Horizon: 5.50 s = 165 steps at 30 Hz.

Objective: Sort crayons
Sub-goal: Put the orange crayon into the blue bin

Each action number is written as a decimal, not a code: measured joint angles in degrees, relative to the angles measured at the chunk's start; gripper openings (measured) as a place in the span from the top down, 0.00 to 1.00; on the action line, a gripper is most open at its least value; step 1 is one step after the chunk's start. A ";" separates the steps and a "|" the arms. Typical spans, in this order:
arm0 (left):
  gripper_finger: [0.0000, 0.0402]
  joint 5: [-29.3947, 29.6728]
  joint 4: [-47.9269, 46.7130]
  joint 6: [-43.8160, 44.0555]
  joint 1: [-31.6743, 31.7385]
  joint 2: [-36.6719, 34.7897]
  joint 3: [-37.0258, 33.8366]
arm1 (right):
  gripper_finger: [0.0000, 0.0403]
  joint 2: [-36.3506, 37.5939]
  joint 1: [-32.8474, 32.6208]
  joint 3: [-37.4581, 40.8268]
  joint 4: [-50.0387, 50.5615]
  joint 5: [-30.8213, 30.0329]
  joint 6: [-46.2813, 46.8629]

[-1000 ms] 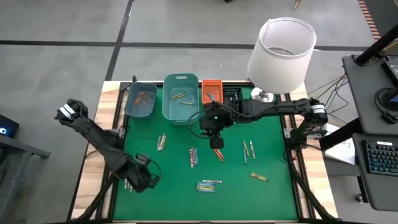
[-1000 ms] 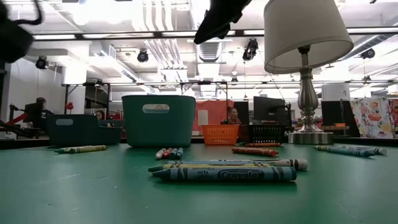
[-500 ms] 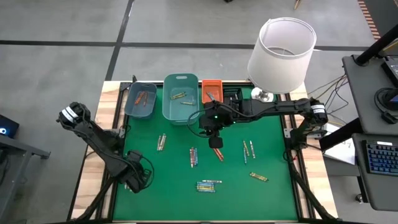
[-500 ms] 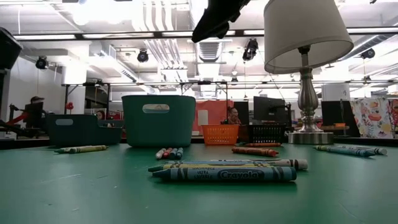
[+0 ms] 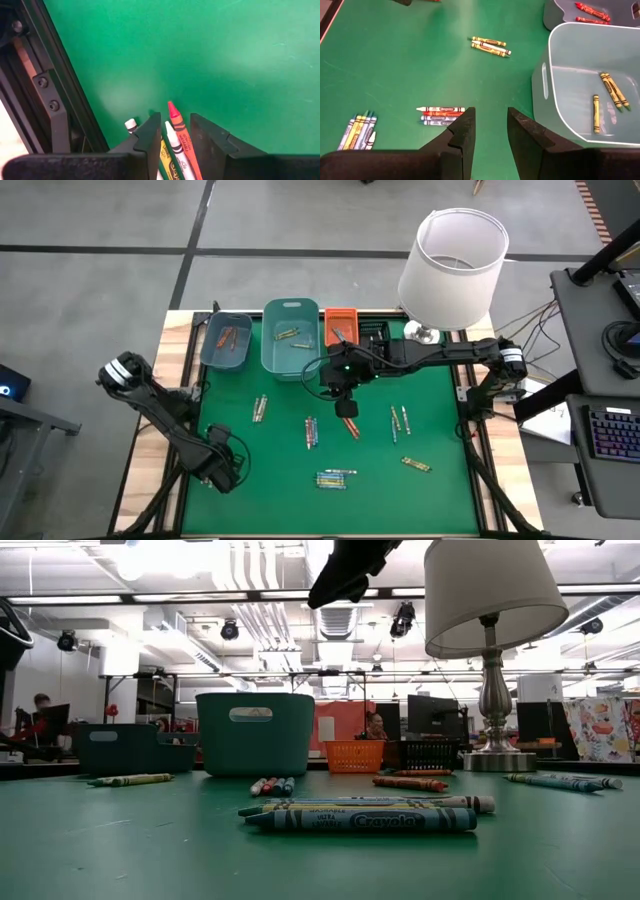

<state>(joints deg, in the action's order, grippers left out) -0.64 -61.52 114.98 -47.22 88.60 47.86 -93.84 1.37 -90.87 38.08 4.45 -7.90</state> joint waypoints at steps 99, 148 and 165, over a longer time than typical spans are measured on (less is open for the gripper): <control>1.00 49.20 7.43 -43.09 15.22 -17.10 10.54 | 0.75 0.00 0.00 7.36 0.42 0.53 -5.14; 1.00 54.08 1.33 -104.33 85.57 -9.67 8.96 | 0.75 0.20 -0.35 14.86 -13.36 0.48 -1.03; 0.94 54.10 3.45 -105.31 86.49 0.48 8.96 | 0.75 0.13 -0.35 14.91 -14.73 0.46 -1.05</control>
<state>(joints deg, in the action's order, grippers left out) 53.45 -58.06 9.67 39.27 89.08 56.82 -93.71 1.02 -75.96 23.35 4.91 -8.95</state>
